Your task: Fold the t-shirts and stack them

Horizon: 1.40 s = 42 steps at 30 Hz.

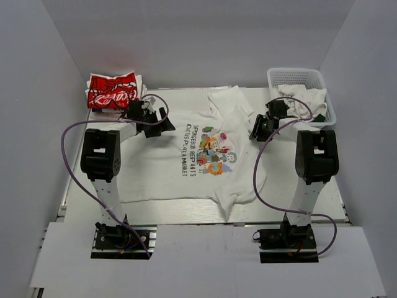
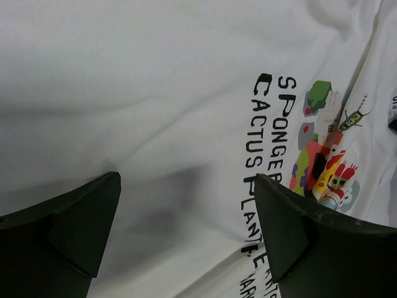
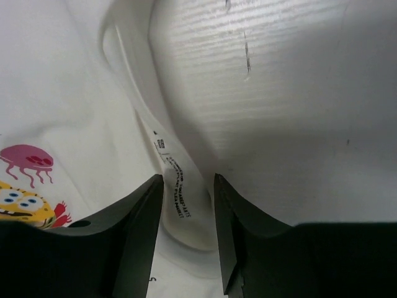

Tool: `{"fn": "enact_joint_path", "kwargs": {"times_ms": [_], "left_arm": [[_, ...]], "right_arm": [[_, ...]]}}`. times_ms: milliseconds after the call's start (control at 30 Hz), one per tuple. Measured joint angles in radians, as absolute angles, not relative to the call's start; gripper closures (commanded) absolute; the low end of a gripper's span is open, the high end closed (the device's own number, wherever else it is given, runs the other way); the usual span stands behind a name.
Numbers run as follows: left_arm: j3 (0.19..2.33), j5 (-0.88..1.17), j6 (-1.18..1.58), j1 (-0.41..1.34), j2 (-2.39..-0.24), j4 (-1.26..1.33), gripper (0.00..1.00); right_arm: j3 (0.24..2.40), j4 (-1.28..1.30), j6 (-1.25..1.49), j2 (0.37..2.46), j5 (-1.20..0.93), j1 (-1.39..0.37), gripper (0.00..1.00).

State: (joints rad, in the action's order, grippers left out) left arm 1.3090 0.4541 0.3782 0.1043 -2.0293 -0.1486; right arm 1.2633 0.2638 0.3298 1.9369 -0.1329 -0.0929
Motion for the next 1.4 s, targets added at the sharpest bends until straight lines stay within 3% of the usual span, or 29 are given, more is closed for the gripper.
{"fn": "enact_joint_path", "kwargs": {"times_ms": [33, 100, 167, 367, 667, 800, 833, 867, 900, 933, 1133, 1400], "left_arm": [[1.304, 0.451, 0.377, 0.104, -2.025, -0.148, 0.0], [1.294, 0.446, 0.374, 0.104, -2.017, -0.148, 0.0], [1.285, 0.441, 0.373, 0.104, -2.011, -0.146, 0.0], [1.269, 0.431, 0.369, 0.104, -1.997, -0.149, 0.0], [1.264, 0.425, 0.363, 0.104, -1.991, -0.154, 0.0], [1.264, 0.425, 0.36, 0.104, -1.991, -0.157, 0.0], [1.264, 0.425, 0.359, 0.104, -1.991, -0.157, 0.0], [1.264, 0.425, 0.359, 0.104, -1.991, -0.157, 0.0], [1.264, 0.425, 0.359, 0.104, -1.991, -0.157, 0.0], [1.264, 0.425, 0.359, 0.104, -1.991, -0.157, 0.0], [1.264, 0.426, 0.355, 0.104, -1.991, -0.157, 0.0], [1.264, 0.43, 0.352, 0.099, -1.991, -0.158, 0.0]], "right_arm": [[1.264, 0.26, 0.333, 1.952, -0.139, -0.095, 0.58], [1.275, 0.254, 0.328, 1.954, -0.143, -0.097, 0.81], [1.276, 0.262, 0.326, 1.956, -0.13, -0.101, 0.94], [1.327, 0.345, 0.3, 1.954, 0.046, -0.194, 0.94], [1.479, 0.485, 0.277, 1.959, 0.203, -0.502, 0.94], [1.533, 0.505, 0.287, 2.012, 0.228, -0.608, 0.85], [1.544, 0.506, 0.29, 2.035, 0.235, -0.629, 0.7], [1.553, 0.509, 0.29, 2.056, 0.235, -0.648, 0.48], [1.558, 0.508, 0.301, 2.073, 0.233, -0.661, 0.48], [1.558, 0.508, 0.294, 2.086, 0.229, -0.671, 0.1], [1.528, 0.489, 0.266, 2.06, 0.154, -0.677, 0.1], [1.234, 0.27, 0.197, 1.686, -0.074, -0.661, 0.1]]}}
